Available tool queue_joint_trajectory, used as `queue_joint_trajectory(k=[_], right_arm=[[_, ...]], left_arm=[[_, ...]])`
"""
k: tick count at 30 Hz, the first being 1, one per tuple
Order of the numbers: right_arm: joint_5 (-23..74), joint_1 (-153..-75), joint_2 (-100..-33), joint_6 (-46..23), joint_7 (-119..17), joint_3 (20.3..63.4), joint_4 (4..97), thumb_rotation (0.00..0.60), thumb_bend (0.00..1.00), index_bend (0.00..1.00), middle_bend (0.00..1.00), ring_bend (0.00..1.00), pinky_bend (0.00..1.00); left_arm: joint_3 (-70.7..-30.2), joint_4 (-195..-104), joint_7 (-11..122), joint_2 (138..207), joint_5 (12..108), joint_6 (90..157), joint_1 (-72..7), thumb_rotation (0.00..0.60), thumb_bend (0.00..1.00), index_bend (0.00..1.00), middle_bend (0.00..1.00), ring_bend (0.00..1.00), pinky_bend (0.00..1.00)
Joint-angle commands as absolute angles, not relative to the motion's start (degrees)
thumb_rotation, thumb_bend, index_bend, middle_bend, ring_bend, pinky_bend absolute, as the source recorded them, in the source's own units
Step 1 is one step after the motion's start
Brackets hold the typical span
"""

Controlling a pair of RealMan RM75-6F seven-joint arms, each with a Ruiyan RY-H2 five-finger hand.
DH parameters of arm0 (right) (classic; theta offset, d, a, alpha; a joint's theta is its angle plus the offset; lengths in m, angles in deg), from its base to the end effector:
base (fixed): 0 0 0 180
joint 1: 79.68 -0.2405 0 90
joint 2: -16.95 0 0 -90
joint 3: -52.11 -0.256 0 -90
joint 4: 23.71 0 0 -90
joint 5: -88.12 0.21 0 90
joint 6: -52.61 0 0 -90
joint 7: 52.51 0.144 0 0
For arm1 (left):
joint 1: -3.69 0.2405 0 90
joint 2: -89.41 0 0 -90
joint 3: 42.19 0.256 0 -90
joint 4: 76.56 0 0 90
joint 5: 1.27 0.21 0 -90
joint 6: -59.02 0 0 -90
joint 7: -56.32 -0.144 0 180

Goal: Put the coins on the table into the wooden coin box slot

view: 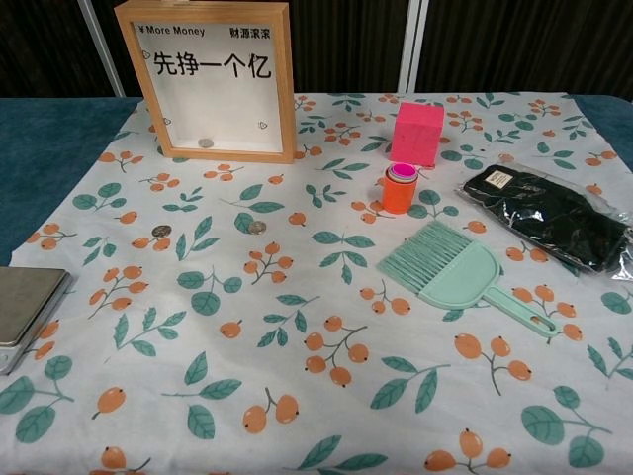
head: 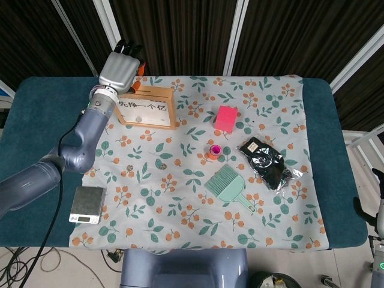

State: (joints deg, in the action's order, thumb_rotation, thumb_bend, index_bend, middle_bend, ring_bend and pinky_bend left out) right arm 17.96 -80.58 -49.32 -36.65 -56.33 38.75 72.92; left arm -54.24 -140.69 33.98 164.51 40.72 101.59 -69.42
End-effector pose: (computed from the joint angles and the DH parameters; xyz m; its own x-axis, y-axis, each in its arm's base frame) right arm -0.3255 -0.1868 0.1894 0.3383 0.2021 0.9191 -0.9136 0.3046 0.2693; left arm -0.0349 0.5158 0.1328 0.6301 -0.0737 0.7730 0.7283 -0.2894 -0.6212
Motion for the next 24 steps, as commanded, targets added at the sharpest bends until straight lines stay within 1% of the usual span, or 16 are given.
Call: queue_joint_trajectory(k=[1, 4, 6, 9, 11, 13, 16, 20, 24], right_arm=[[17.87, -80.59, -49.34, -36.69, -56.36, 38.76, 72.9, 0.6, 0.39, 0.2, 0.05, 0.01, 0.0], [17.64, -80.61, -49.42, -36.85, -56.41, 38.79, 72.84, 0.6, 0.39, 0.2, 0.05, 0.01, 0.0], [17.38, -80.6, -49.54, -37.11, -56.39, 38.8, 72.74, 0.6, 0.39, 0.2, 0.05, 0.01, 0.0], [16.75, -80.58, -49.7, -37.55, -56.29, 38.85, 72.47, 0.6, 0.39, 0.2, 0.05, 0.01, 0.0], [16.62, -80.55, -49.76, -37.66, -56.24, 38.89, 72.34, 0.6, 0.39, 0.2, 0.05, 0.01, 0.0], [16.79, -80.52, -49.78, -37.61, -56.31, 38.88, 72.33, 0.6, 0.39, 0.2, 0.05, 0.01, 0.0], [17.16, -80.49, -49.72, -37.46, -56.48, 38.83, 72.45, 0.6, 0.39, 0.2, 0.05, 0.01, 0.0], [17.28, -80.51, -49.58, -37.4, -56.57, 38.76, 72.63, 0.6, 0.39, 0.2, 0.05, 0.01, 0.0], [17.48, -80.41, -49.5, -37.43, -56.37, 38.66, 72.64, 0.6, 0.39, 0.2, 0.05, 0.01, 0.0]], left_arm=[[-54.05, -155.55, 44.47, 159.35, 56.63, 118.15, -59.35, 0.6, 0.3, 0.51, 0.09, 0.0, 0.0], [-50.0, -159.7, 48.07, 159.23, 65.23, 126.28, -53.38, 0.6, 0.29, 0.51, 0.09, 0.0, 0.0], [-47.27, -160.32, 49.93, 160.1, 69.81, 130.32, -50.06, 0.6, 0.29, 0.51, 0.09, 0.0, 0.0], [-43.81, -158.02, 50.91, 162.93, 75.22, 135.07, -46.22, 0.6, 0.26, 0.51, 0.09, 0.0, 0.0], [-41.99, -155.47, 51.86, 165.53, 78.08, 136.9, -44.44, 0.6, 0.26, 0.52, 0.09, 0.0, 0.0], [-40.66, -152.6, 52.92, 168.01, 80.2, 137.37, -43.4, 0.6, 0.26, 0.51, 0.09, 0.0, 0.0], [-39.44, -148.12, 54.85, 172.17, 81.87, 135.68, -42.75, 0.6, 0.23, 0.51, 0.09, 0.0, 0.0], [-38.51, -143.18, 55.89, 176.66, 83.37, 132.24, -43.0, 0.6, 0.22, 0.51, 0.09, 0.0, 0.0], [-38.52, -136.99, 55.15, 181.9, 84.73, 130.96, -42.98, 0.6, 0.22, 0.51, 0.1, 0.0, 0.0]])
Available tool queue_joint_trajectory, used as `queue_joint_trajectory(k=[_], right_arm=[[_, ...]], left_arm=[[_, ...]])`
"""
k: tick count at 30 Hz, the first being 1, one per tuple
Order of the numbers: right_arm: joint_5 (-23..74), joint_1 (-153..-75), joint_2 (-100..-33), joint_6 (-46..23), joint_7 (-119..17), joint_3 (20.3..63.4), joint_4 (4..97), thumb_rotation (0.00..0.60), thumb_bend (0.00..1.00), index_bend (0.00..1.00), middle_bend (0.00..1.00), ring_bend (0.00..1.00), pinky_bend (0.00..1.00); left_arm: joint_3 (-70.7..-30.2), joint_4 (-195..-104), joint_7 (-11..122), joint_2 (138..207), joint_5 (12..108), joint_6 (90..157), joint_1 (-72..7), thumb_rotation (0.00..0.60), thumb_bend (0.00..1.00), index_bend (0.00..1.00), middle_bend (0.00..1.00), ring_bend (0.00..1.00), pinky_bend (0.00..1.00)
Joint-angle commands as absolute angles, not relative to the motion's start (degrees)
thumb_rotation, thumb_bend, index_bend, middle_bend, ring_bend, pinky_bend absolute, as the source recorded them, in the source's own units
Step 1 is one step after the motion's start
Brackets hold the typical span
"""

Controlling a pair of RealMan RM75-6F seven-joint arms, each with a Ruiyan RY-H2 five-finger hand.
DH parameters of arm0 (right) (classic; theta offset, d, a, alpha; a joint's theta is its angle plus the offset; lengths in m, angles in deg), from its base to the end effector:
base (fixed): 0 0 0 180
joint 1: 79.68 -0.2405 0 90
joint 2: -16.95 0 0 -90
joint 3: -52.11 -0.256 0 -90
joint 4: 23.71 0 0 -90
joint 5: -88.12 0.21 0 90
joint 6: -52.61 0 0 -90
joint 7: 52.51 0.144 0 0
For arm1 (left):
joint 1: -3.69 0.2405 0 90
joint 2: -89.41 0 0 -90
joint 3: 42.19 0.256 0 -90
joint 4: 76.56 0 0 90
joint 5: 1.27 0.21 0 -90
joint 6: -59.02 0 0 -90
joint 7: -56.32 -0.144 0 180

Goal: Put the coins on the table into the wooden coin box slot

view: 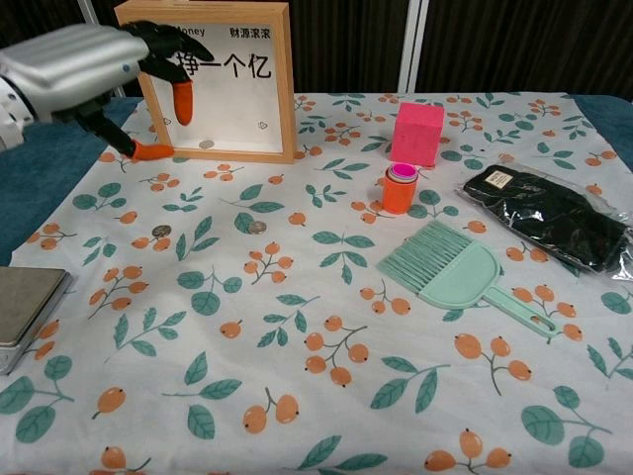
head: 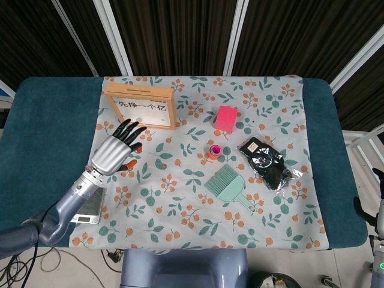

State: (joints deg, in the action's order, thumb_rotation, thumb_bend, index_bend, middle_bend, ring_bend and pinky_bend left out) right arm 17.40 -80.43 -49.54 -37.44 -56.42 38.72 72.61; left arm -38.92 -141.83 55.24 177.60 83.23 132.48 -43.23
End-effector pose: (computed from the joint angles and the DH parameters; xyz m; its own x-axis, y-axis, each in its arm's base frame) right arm -0.3249 -0.1860 0.1904 0.3450 0.2147 0.9137 -0.9135 0.3003 0.2744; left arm -0.1687 0.3627 0.0225 0.5313 -0.0783 0.8436 0.6508 -0.5998 -0.4655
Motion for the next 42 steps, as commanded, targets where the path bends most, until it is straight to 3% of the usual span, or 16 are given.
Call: queue_joint_trajectory(k=[1, 18, 42], right_arm=[[17.52, -80.38, -49.48, -37.45, -56.34, 38.64, 72.66, 0.6, 0.39, 0.2, 0.05, 0.01, 0.0], [17.56, -80.24, -49.11, -37.36, -55.55, 38.5, 72.83, 0.6, 0.39, 0.2, 0.05, 0.01, 0.0], [18.4, -80.2, -48.81, -36.99, -55.51, 38.25, 72.98, 0.6, 0.39, 0.2, 0.05, 0.01, 0.0]], left_arm=[[-38.73, -135.62, 54.93, 183.1, 84.79, 131.06, -42.8, 0.6, 0.22, 0.51, 0.1, 0.0, 0.0], [-40.26, -117.96, 60.91, 197.04, 84.25, 122.08, -42.56, 0.6, 0.22, 0.46, 0.09, 0.0, 0.0], [-40.95, -103.23, 68.34, 205.84, 88.47, 121.73, -45.4, 0.6, 0.22, 0.49, 0.09, 0.0, 0.0]])
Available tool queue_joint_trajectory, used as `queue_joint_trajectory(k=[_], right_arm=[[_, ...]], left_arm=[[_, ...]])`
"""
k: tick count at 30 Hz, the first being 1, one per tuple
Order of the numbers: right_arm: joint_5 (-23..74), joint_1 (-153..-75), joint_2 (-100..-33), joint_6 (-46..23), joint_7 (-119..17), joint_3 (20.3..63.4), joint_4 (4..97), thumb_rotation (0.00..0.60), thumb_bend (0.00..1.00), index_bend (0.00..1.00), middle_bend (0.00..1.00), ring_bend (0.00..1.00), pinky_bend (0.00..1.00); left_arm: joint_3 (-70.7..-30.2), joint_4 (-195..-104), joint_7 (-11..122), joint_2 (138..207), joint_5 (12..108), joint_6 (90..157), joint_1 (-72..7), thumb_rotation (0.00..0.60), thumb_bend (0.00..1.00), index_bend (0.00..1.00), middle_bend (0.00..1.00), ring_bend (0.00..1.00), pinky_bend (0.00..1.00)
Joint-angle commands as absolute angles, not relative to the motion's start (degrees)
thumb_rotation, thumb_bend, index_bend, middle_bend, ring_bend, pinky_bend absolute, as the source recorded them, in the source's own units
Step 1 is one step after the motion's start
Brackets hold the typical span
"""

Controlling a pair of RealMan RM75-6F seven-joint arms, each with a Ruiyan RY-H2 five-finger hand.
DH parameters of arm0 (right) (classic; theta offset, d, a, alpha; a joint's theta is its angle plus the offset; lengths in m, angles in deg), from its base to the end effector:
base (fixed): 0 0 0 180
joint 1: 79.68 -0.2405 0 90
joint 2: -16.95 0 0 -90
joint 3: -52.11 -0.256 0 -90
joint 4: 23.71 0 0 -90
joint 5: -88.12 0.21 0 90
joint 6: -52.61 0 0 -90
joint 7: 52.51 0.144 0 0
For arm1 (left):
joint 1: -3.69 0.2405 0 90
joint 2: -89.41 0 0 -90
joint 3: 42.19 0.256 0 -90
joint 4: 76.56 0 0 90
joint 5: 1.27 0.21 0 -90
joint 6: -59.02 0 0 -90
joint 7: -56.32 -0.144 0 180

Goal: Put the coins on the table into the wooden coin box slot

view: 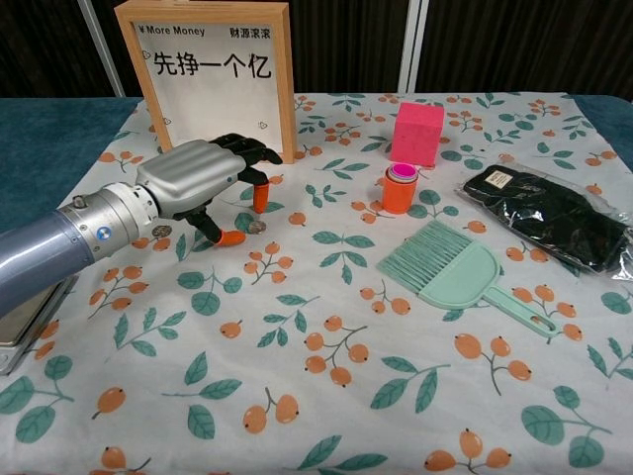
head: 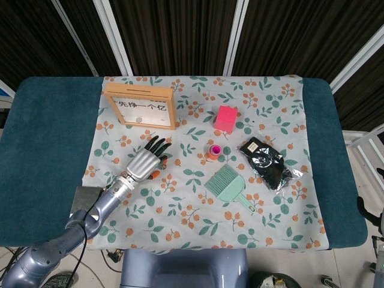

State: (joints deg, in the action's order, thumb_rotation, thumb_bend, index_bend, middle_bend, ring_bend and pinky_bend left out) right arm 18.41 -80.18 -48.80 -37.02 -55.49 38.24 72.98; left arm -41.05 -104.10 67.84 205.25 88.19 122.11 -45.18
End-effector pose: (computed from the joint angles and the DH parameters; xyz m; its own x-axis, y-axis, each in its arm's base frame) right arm -0.3272 -0.1856 0.1949 0.3342 0.2186 0.9168 -0.9136 0.3142 0.2581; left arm -0.1646 0.3799 -0.0935 0.5790 0.0258 0.8149 0.6505 -0.6172 -0.4427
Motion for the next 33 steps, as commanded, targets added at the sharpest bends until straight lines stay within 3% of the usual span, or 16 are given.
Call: queue_joint_trajectory(k=[1, 28, 33], right_arm=[[18.41, -80.22, -48.81, -36.96, -55.53, 38.25, 72.98, 0.6, 0.39, 0.2, 0.05, 0.01, 0.0], [18.68, -80.14, -48.69, -36.97, -55.64, 38.2, 73.29, 0.6, 0.39, 0.2, 0.05, 0.01, 0.0], [18.92, -80.12, -48.68, -37.0, -55.66, 38.08, 73.38, 0.6, 0.39, 0.2, 0.05, 0.01, 0.0]], left_arm=[[-40.94, -102.87, 68.57, 206.07, 88.53, 121.61, -45.45, 0.6, 0.22, 0.49, 0.09, 0.0, 0.0], [-41.34, -97.57, 67.74, 208.69, 88.89, 117.99, -46.43, 0.6, 0.26, 0.47, 0.09, 0.0, 0.0], [-41.27, -97.97, 67.31, 208.65, 88.88, 116.84, -46.58, 0.6, 0.31, 0.5, 0.09, 0.0, 0.0]])
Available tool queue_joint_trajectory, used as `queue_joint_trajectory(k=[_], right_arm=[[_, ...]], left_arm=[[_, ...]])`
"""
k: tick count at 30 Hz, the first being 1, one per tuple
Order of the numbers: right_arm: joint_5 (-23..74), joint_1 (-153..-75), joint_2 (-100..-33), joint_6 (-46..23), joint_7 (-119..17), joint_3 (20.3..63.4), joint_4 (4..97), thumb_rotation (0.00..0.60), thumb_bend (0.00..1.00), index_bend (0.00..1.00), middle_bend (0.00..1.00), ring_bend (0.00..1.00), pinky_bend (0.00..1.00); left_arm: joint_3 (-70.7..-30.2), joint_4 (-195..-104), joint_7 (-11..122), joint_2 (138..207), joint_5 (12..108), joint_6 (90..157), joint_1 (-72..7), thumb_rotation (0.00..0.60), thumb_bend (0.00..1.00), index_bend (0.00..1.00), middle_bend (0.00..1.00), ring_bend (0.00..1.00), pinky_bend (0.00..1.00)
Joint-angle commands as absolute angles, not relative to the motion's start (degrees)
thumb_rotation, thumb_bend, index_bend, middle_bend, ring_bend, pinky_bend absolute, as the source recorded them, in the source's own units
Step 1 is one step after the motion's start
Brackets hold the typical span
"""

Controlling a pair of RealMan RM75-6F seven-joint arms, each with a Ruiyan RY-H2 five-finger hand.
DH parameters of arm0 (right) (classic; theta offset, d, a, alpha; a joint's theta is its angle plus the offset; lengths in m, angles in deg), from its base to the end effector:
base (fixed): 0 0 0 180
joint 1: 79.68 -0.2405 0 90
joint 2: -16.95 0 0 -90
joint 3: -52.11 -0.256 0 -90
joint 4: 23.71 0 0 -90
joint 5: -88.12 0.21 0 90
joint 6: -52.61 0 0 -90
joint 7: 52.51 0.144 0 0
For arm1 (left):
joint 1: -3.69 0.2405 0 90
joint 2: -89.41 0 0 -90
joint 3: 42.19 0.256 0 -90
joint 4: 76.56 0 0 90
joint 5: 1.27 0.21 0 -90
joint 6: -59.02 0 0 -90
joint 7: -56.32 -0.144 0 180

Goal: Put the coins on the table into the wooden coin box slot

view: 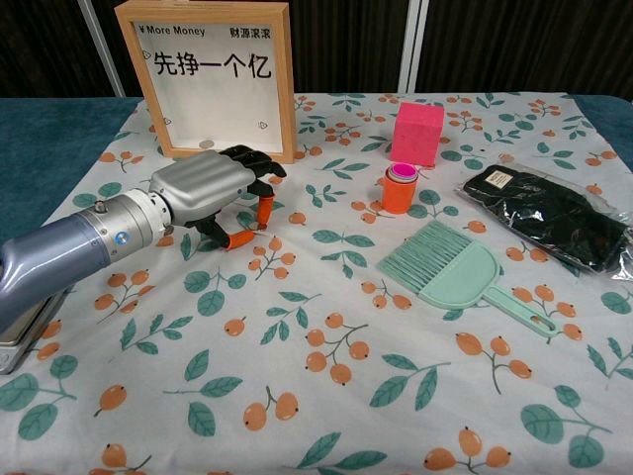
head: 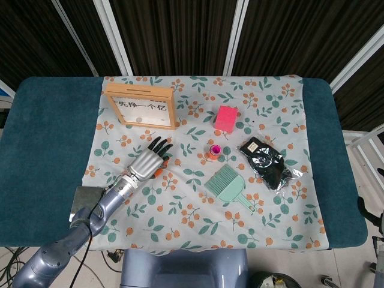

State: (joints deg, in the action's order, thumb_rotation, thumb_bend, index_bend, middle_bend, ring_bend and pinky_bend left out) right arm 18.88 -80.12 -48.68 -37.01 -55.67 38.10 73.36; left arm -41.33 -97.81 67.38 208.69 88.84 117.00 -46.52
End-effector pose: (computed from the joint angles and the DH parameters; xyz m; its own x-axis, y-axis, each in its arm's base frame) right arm -0.3271 -0.1854 0.1954 0.3326 0.2189 0.9173 -0.9122 0.3215 0.2540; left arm -0.1661 0.3878 -0.1075 0.6523 0.0416 0.7568 0.6184 -0.6066 -0.4997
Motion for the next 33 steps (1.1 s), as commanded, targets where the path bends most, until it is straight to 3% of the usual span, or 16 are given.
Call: queue_joint_trajectory(k=[1, 18, 33], right_arm=[[18.9, -80.13, -48.68, -37.03, -55.64, 38.06, 73.39, 0.6, 0.4, 0.2, 0.05, 0.01, 0.0], [18.75, -80.16, -48.76, -37.09, -55.81, 38.12, 73.33, 0.6, 0.39, 0.2, 0.05, 0.01, 0.0], [18.84, -80.22, -48.93, -36.96, -56.08, 38.23, 73.32, 0.6, 0.39, 0.2, 0.05, 0.01, 0.0]], left_arm=[[-41.24, -98.07, 67.26, 208.6, 88.92, 116.75, -46.59, 0.6, 0.32, 0.51, 0.09, 0.0, 0.0], [-41.82, -100.07, 66.38, 207.33, 88.54, 116.85, -46.07, 0.6, 0.36, 0.61, 0.1, 0.0, 0.0], [-42.48, -105.22, 65.83, 204.41, 89.16, 121.71, -45.39, 0.6, 0.52, 0.65, 0.11, 0.0, 0.0]])
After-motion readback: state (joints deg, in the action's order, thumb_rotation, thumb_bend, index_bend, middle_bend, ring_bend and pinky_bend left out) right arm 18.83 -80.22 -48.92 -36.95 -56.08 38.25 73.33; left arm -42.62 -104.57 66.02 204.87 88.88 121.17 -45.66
